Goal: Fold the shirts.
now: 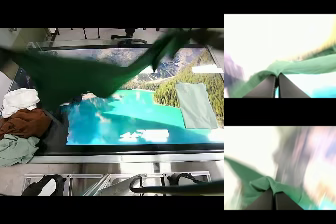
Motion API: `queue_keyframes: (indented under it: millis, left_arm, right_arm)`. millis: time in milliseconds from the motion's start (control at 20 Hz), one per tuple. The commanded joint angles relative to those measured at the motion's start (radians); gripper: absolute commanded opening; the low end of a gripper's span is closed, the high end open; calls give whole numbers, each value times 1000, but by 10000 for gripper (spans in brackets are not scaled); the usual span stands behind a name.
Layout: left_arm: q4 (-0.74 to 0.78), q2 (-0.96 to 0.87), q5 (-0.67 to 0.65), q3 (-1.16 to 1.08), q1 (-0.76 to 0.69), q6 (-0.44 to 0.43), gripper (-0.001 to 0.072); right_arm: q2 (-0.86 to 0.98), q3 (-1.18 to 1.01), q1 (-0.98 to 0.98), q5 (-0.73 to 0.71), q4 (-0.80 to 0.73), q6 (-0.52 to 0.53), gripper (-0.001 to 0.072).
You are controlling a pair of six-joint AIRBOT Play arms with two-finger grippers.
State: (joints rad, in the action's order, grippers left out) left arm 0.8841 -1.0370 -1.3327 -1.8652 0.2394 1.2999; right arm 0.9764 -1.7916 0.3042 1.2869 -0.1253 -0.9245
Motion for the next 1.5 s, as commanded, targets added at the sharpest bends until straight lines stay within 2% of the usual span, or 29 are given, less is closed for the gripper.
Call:
queue_keyframes:
  millis: [0, 150, 300, 400, 450, 550, 650, 750, 850, 950, 1100, 1300, 1350, 1400, 1450]
  left_arm:
    - [51, 61, 115, -379, 0, 64, 11]
    - [64, 158, 216, -285, 0, 59, 11]
    - [55, 245, 278, -45, 0, 17, 11]
    - [50, 237, 270, 66, 0, 11, 11]
    - [10, 209, 255, 106, 0, -21, 11]
    - [-111, 120, 225, 171, 0, -97, 11]
    - [-180, 6, 211, 235, -11, -142, 11]
    - [-112, -120, 210, 299, -44, -160, 11]
    - [-27, -256, 216, 370, -72, -185, 11]
    - [10, -393, 250, 432, -80, -210, 11]
    - [12, -590, 291, 438, -77, -231, 11]
    - [11, -755, 249, 306, -77, -242, 21]
    - [13, -782, 191, 246, -74, -234, 144]
    - [13, -799, 119, 192, -64, -233, 493]
    - [14, -806, 43, 140, -50, -224, 698]
  right_arm:
    - [-158, -140, 114, -268, 122, -11, 17]
    - [-250, -140, 123, -336, 94, 38, 17]
    - [-230, -139, 122, -246, 84, 34, 17]
    - [-174, -136, 121, -154, 85, 34, 17]
    - [-139, -128, 113, -115, 85, 34, 16]
    - [-64, -89, 50, -89, 71, 42, 17]
    - [31, -33, -83, -129, -69, 69, 17]
    - [159, -2, -214, -253, -297, 68, 17]
    - [321, 0, -293, -378, -418, 61, 17]
    - [475, 0, -315, -462, -407, 60, 17]
    - [641, 0, -318, -507, -379, 57, 17]
    - [686, -2, -309, -547, -394, 58, 26]
    - [671, -2, -297, -527, -396, 58, 197]
    - [647, -2, -274, -474, -395, 57, 372]
    - [619, -2, -243, -402, -396, 54, 374]
